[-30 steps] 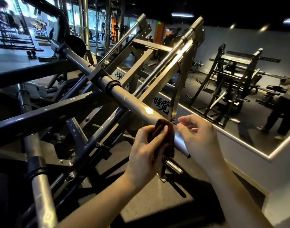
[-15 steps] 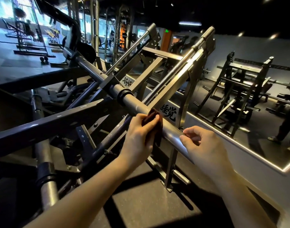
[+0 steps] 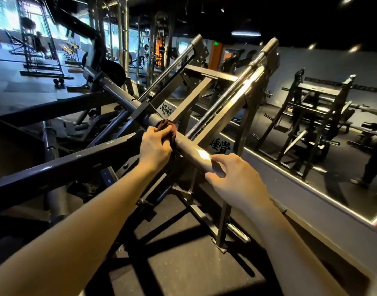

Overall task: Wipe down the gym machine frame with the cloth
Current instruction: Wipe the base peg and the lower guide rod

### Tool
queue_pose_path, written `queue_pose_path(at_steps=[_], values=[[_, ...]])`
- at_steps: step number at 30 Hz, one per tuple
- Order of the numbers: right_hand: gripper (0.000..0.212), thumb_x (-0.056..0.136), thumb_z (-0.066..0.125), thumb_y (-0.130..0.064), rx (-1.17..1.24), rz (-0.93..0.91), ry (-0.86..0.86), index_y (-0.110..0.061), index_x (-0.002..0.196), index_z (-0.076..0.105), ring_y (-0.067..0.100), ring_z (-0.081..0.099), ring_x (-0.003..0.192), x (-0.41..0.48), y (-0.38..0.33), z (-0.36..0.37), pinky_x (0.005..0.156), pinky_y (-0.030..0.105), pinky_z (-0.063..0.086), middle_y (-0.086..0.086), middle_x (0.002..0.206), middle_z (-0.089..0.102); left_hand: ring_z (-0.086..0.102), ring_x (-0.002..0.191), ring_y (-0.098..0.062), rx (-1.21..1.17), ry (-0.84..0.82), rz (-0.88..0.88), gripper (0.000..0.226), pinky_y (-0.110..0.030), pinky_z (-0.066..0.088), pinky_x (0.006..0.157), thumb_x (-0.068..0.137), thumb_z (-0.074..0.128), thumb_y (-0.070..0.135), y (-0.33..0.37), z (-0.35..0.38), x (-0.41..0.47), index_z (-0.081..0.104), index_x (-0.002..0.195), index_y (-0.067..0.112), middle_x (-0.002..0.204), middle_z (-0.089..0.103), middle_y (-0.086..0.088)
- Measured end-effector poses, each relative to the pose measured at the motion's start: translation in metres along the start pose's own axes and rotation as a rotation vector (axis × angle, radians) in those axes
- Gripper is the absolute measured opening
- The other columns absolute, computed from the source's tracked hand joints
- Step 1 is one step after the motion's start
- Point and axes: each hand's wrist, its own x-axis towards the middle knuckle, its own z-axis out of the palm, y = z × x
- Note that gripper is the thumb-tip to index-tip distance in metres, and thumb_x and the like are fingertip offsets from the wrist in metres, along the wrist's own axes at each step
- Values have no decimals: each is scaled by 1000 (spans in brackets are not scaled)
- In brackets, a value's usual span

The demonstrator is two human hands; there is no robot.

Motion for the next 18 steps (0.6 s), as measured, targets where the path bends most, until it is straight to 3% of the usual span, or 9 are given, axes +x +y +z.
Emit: queue_pose_path(at_steps=[4,7,13,16,18], values=[[43,92,70,-35,22,-1,-1,-34,133,60,7,49,101,4,4,2,77,20,37,-9,122,58,48,119,-18,-149,-82,124,55,-40,50,104,96,48,31,19,12,-60,46,151,28,129,43,0],[50,91,70,-33,10,4,2,-36,139,56,8,49,101,5,5,4,79,22,37,-10,122,57,46,117,-14,-66,-119,275,59,-29,44,101,93,49,30,21,8,-78,45,152,28,129,45,0],[55,92,70,-28,-14,2,23,-36,143,53,6,49,101,2,4,7,84,19,39,-11,123,57,45,123,-24,92,-31,26,47,-32,39,103,102,48,19,0,-1,15,52,149,25,132,45,-7],[54,93,67,-28,-50,-16,14,-37,144,51,6,49,99,1,3,7,76,14,35,-11,119,55,46,115,-19,-27,42,-49,46,-40,47,103,105,48,27,9,8,-7,48,150,26,124,42,-1],[53,93,66,-30,-63,-24,9,-38,143,51,7,49,97,2,2,7,69,11,32,-12,115,53,48,109,-13,-129,22,14,48,-40,52,97,103,47,36,18,16,-42,46,151,31,120,40,4]])
